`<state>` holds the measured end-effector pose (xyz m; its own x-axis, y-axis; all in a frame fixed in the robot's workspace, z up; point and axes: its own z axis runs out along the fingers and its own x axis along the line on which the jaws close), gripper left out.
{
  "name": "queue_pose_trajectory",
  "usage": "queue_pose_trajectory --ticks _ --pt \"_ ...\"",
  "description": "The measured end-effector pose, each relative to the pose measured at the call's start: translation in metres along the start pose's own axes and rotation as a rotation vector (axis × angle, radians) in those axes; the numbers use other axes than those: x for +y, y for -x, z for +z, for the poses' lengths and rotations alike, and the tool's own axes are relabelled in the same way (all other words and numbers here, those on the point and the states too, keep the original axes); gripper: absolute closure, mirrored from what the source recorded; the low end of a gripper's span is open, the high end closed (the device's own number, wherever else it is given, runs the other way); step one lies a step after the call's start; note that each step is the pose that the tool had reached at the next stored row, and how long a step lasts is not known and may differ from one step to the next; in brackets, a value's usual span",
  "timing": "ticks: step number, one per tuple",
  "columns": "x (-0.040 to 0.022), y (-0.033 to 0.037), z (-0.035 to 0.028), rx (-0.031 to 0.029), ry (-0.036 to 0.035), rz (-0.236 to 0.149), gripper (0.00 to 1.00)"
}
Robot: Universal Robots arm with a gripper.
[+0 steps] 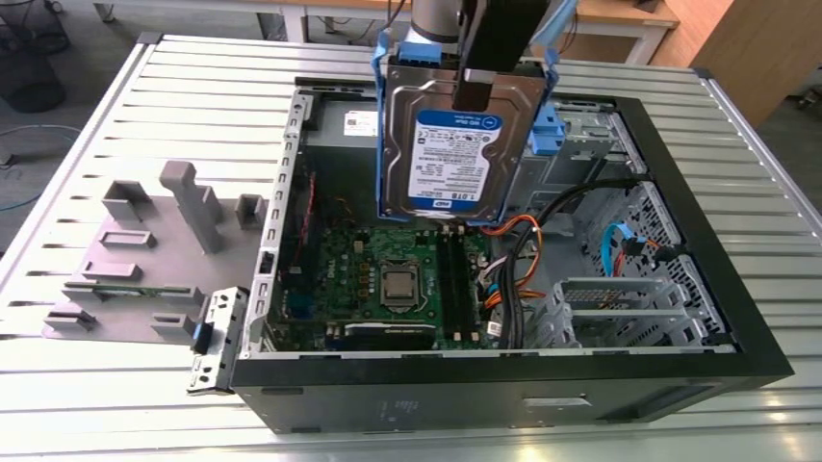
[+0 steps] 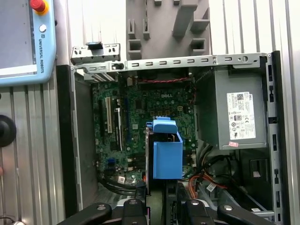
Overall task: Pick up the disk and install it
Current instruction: 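Pick up the disk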
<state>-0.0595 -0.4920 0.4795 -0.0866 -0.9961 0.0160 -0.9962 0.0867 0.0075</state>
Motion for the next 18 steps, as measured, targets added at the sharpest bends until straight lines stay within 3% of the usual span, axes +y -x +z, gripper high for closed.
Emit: queue_pose_trajectory --ticks 18 --pt "-0.0015 -0.0171 0.0013 0.0000 0.0000 0.000 0.65"
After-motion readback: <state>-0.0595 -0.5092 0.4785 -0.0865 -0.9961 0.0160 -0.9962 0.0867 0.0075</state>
